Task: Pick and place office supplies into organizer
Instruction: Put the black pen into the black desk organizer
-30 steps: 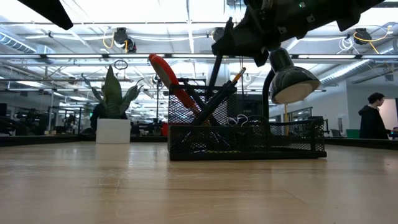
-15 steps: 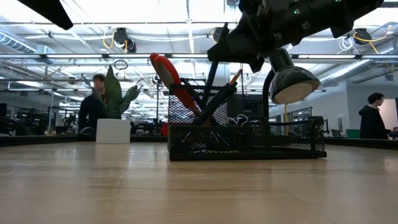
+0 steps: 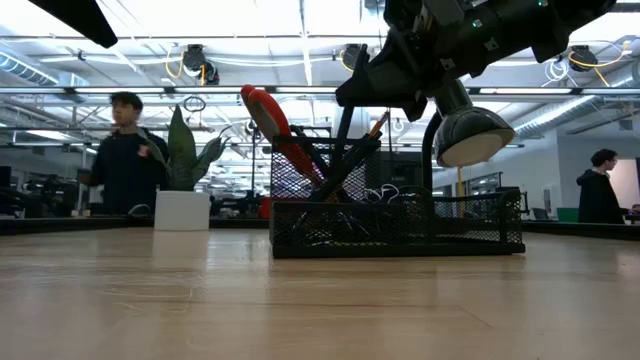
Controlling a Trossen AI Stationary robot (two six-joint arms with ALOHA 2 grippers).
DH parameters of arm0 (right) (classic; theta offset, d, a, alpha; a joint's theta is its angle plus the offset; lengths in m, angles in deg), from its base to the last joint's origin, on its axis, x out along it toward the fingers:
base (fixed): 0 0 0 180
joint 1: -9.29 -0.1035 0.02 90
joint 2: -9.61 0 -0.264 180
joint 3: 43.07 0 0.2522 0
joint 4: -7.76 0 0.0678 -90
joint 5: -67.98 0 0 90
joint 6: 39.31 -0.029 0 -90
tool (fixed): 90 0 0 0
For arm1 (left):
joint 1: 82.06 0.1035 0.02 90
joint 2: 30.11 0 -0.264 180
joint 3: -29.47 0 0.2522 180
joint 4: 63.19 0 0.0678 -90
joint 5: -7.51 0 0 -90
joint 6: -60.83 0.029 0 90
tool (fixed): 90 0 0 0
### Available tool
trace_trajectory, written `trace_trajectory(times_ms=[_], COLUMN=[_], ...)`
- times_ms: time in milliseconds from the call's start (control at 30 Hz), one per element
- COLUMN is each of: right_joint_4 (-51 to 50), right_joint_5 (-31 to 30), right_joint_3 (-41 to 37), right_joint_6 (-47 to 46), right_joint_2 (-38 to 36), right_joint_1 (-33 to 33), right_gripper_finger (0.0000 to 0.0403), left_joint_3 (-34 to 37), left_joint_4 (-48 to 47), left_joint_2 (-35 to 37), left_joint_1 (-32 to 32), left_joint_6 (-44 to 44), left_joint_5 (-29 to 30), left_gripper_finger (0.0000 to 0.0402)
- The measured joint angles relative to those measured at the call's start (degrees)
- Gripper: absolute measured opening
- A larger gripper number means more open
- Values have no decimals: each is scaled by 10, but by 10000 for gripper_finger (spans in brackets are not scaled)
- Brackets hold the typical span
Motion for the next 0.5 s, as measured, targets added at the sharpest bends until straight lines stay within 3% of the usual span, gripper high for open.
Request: trace_trajectory(times_ms=[500], right_joint_4=[-19], right_joint_5=[13], right_joint_3=[0], right_joint_6=[-2], right_joint_2=[1], right_joint_1=[0], right_gripper_finger=[27], left_joint_3=[0], left_joint_4=[0], left_joint_2=[0], left_joint_1=[0], left_joint_6=[0], left_joint_5=[0], left_gripper_finger=[127])
